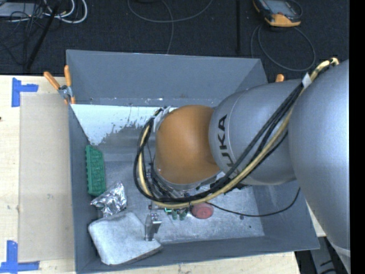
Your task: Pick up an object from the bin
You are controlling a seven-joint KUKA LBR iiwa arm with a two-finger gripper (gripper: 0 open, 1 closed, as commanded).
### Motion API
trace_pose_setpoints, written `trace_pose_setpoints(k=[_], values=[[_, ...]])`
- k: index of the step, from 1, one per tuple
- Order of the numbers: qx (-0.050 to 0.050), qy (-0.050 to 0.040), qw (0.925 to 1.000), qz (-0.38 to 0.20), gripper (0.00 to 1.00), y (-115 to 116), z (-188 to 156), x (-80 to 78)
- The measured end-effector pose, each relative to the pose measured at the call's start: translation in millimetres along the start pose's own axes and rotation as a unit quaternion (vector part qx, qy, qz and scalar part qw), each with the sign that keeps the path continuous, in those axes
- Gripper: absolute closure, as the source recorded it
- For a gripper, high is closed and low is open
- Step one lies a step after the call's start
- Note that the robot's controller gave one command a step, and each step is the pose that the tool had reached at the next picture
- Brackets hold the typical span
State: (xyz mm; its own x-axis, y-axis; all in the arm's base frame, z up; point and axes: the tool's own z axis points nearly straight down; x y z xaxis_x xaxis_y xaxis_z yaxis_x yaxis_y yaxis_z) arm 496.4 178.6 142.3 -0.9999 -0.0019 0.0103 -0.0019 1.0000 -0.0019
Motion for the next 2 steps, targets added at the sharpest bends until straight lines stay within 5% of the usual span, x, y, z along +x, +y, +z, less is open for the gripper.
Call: trace_pose_setpoints(k=[1,2], values=[[-0.004,-0.0151,0.9995,0.028,0.00,-82.6,70.5,5.4],[-0.001,-0.0091,0.9971,0.075,0.00,-158.6,-39.3,-14.8]])
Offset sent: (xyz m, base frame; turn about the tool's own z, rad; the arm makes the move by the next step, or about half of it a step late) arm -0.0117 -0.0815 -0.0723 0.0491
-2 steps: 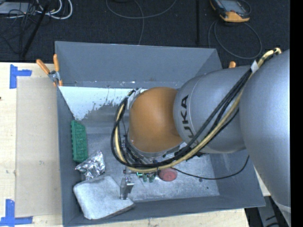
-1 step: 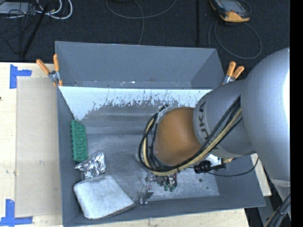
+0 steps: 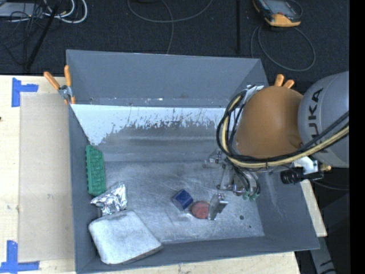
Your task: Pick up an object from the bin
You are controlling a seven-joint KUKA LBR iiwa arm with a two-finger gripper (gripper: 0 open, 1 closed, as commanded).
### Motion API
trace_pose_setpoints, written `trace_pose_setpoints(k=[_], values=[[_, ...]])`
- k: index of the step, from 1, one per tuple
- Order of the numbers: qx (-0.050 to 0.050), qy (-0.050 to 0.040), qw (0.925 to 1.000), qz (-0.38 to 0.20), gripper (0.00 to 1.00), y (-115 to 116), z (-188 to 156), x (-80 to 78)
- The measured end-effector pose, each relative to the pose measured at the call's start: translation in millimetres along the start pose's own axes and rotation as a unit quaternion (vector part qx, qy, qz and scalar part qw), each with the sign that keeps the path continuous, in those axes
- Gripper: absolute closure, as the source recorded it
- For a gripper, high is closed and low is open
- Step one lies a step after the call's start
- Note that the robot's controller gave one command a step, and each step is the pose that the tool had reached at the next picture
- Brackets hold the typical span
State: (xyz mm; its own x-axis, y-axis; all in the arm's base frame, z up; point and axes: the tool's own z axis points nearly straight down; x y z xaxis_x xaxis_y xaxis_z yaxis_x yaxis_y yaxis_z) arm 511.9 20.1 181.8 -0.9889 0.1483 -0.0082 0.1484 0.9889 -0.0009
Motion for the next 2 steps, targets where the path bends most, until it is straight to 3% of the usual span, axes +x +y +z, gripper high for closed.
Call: trace_pose_setpoints(k=[1,2], values=[[-0.002,0.0016,0.9999,-0.015,0.00,-24.1,110.1,13.0],[-0.002,-0.0045,0.9999,-0.013,1.00,-24.2,106.5,8.9]])
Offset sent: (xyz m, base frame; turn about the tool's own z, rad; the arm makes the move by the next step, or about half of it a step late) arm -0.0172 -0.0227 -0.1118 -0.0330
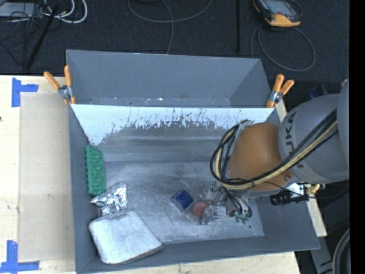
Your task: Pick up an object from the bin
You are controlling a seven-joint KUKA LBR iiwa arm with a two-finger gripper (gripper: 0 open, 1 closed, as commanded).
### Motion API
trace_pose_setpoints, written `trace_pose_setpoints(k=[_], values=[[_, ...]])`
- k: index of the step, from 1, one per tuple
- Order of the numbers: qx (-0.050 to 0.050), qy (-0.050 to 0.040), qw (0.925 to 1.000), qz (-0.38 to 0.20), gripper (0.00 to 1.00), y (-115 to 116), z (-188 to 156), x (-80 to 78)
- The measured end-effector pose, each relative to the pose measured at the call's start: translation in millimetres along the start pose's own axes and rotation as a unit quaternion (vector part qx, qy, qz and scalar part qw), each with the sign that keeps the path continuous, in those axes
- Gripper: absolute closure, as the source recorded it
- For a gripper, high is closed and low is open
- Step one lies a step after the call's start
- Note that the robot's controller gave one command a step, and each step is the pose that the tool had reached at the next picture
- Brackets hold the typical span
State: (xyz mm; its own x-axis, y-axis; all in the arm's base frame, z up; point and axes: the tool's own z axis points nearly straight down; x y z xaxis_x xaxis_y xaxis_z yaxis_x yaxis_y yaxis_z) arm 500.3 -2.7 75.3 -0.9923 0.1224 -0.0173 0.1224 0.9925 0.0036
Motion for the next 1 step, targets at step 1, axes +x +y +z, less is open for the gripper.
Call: trace_pose_setpoints(k=[1], values=[[0.002,0.0050,0.9998,0.019,1.00,-18.9,-141.4,3.3]])
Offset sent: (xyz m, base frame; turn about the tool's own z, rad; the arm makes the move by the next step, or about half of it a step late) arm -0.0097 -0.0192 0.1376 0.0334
